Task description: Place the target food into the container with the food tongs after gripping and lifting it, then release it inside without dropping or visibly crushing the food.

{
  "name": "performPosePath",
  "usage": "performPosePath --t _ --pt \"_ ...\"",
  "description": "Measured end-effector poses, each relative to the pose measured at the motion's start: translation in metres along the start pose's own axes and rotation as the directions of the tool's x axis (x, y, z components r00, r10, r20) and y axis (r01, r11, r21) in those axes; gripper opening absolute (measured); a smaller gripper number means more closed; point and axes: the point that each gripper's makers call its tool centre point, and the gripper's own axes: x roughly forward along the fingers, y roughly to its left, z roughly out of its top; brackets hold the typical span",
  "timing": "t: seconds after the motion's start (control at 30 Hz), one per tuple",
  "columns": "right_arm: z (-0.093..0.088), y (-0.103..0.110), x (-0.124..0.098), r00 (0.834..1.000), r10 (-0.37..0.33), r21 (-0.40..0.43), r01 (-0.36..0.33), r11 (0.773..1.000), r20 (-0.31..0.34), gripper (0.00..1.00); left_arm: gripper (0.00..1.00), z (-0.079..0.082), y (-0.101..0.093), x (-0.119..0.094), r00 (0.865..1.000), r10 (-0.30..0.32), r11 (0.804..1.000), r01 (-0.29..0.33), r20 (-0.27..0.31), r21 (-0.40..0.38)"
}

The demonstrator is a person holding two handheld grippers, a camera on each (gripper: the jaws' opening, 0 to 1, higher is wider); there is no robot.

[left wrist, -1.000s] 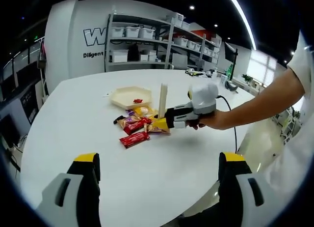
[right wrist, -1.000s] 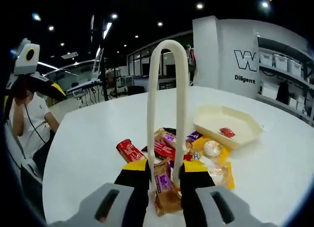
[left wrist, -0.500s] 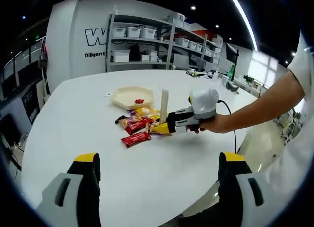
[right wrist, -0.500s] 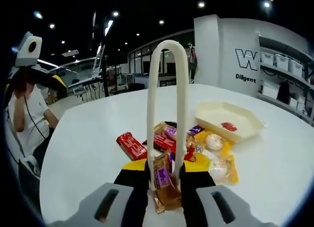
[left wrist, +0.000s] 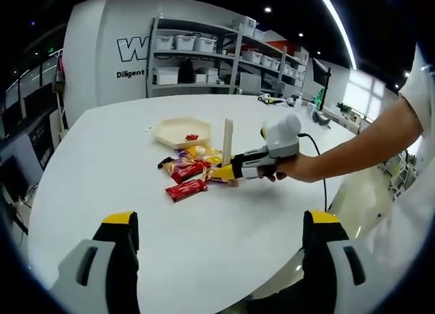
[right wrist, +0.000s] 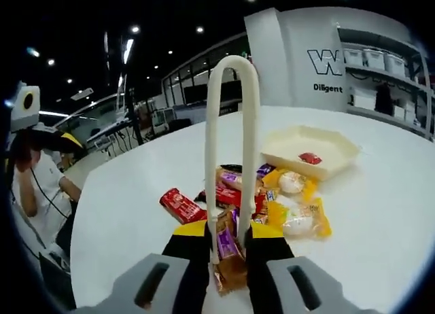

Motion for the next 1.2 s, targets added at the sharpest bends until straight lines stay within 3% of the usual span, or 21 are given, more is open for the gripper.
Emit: performPosePath --t 0.17,0.47,0.97,1.2 --pt "0.011 -0.006 -0.01 1.0 -0.006 -0.01 0.007 1.0 0.021 0.13 0.99 0.0 0.0 0.001 1.0 -0.005 1.0 0.005 -0.007 0.007" --pt "0.047 -0.022 -0.029 0.997 -0.03 -0.007 0.031 0.999 0.075 0.14 0.99 0.003 -0.006 0.007 1.0 -0.025 1.0 0.025 -0.001 0.019" --pt "0.096 -0.038 -0.029 0.995 -0.039 -0.007 0.04 0.999 0.095 0.13 0.99 0.005 -0.003 0.005 1.0 -0.027 1.0 0.027 0.011 0.014" --pt "0.105 -0.045 -0.026 0.996 -0.041 -0.03 0.044 0.999 0.077 0.14 0.99 0.008 -0.002 0.006 0.999 -0.033 0.999 0.033 0.026 -0.002"
